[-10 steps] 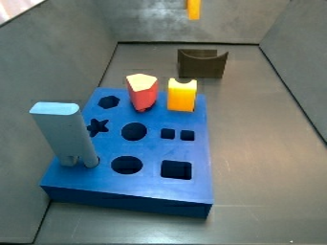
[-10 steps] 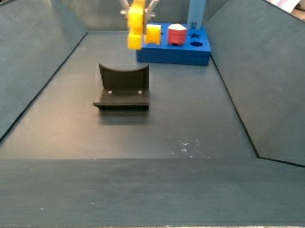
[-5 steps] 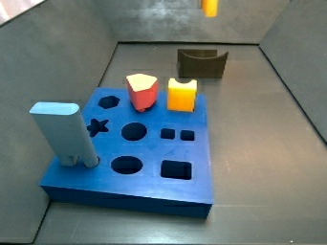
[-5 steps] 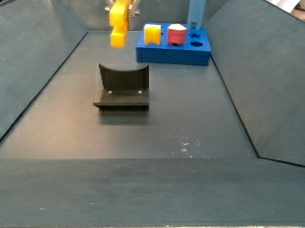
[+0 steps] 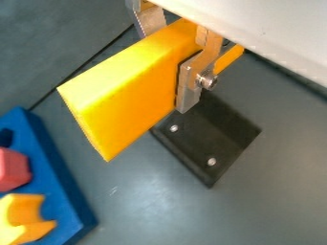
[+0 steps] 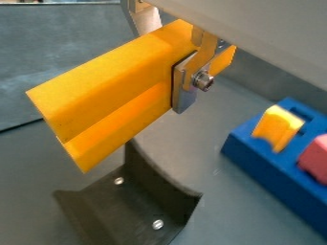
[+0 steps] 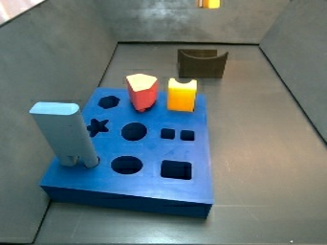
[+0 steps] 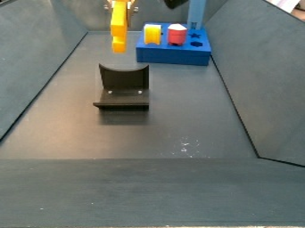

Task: Pick up the double-square object. Move up. Place the double-square object on the fixture. Regrasp the double-square object. Move to above the board. Insert the double-square object.
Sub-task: Place the double-square object on the fixture.

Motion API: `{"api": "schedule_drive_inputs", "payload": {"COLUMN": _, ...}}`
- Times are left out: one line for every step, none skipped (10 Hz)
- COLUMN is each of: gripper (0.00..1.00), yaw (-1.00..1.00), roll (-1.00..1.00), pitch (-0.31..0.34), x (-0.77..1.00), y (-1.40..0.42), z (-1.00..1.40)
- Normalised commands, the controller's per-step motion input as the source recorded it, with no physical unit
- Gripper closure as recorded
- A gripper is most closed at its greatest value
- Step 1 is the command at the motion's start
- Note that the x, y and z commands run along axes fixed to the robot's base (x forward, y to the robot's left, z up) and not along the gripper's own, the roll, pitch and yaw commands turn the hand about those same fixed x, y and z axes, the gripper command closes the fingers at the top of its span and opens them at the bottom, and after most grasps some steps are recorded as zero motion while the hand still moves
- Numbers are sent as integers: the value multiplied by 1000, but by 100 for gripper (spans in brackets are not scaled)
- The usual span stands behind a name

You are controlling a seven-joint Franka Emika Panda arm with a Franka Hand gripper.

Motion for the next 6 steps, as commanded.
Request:
{"api": "schedule_drive_inputs", "payload": {"gripper": 100, "yaw": -99, "roll": -1000, "pitch": 132, "x": 76, "y": 42, "z": -7}}
{"api": "schedule_drive_inputs", "payload": {"gripper": 100, "yaw": -129, "roll": -1000, "pitch": 136, "x": 74, "y": 43, "z": -12}}
{"api": "schedule_drive_inputs", "payload": {"gripper": 100, "yaw": -134, "roll": -920, "pitch": 125, "x": 73, "y": 42, "z": -13}}
{"api": "schedule_drive_inputs", "payload": {"gripper": 100, "yaw": -133, "roll": -687, "pitch": 89, "x": 69, "y": 43, "z": -8}}
{"api": "schedule_drive_inputs", "payload": {"gripper": 100, "yaw": -132, "roll": -512, "pitch": 66, "x": 66, "y": 44, "z": -11}}
{"api": "schedule_drive_inputs", "payload": {"gripper": 100, "yaw": -126, "roll": -332, "pitch": 43, "x": 66, "y": 41, "z": -12}}
